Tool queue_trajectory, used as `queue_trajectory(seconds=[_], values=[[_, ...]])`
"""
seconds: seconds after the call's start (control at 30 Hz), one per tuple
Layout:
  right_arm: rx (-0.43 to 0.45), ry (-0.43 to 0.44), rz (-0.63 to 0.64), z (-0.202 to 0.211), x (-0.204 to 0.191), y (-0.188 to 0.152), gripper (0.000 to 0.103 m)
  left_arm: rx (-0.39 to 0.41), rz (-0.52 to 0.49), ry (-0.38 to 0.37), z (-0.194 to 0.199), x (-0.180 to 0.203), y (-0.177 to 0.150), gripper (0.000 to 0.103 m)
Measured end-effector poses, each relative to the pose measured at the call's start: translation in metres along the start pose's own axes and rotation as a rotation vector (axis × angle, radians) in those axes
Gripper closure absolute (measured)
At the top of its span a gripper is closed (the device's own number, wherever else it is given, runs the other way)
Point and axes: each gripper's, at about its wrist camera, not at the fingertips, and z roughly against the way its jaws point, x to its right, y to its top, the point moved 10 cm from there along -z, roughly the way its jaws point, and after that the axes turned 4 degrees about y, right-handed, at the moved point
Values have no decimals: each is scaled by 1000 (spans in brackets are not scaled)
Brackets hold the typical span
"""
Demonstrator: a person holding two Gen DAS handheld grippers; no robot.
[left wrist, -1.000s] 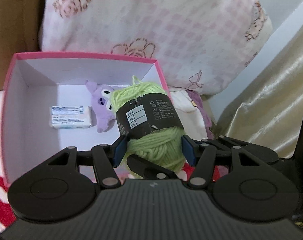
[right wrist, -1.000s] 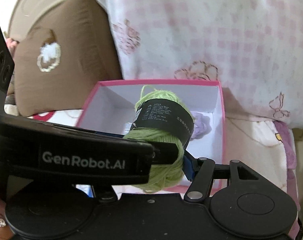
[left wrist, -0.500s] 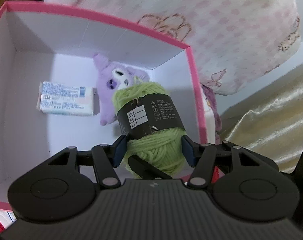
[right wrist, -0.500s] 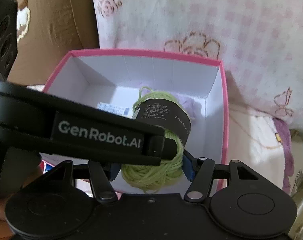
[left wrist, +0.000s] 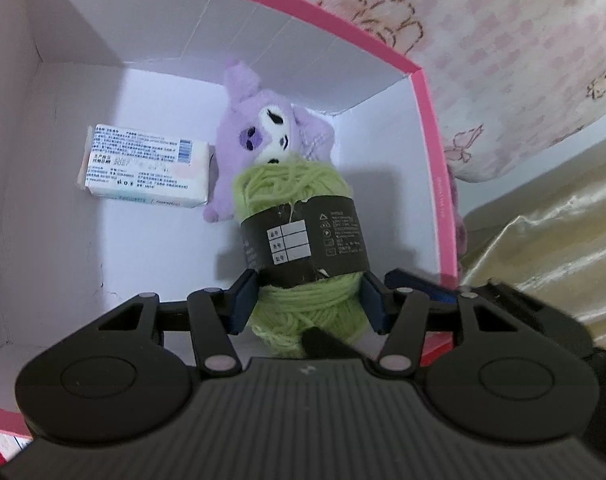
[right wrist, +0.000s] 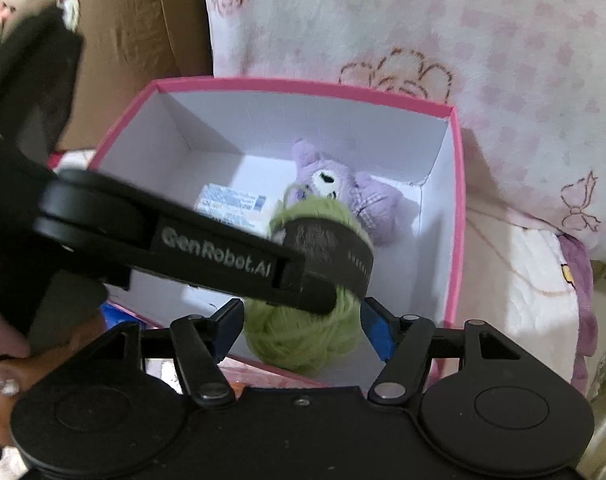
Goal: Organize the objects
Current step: 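Open the left tool to release the yarn ball beside the doll and withdraw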
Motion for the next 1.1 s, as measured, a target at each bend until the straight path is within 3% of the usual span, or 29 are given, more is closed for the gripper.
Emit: queue_trajectory(seconds=[0.03,0.07,0.2,0.33,0.4,0.7,0.97,1.1], values=[[-1,13,8,1,0,-1,63,0,-1,6,-1,0,-2,49],[-14,25,9,-1,1,-4,69,4,7,15,-2,-1,-3,50],[7,9,32,-3,3,-10,78,33,4,33,-2,0,-5,51],[45,11,2,2,10,-9,78,66,-22,28,2,5,1,53],[61,15,-3,7,12,-10,77,63,-27,23,-2,7,4,58],[103,-46,39,30,22,-17,76,54,40,-32,-22,25,8,59],[168,9,27,61,11,-19,68,131,-142,106,18,36,4,60],[165,24,25,72,1,-25,64,114,-231,149,51,37,-4,57]])
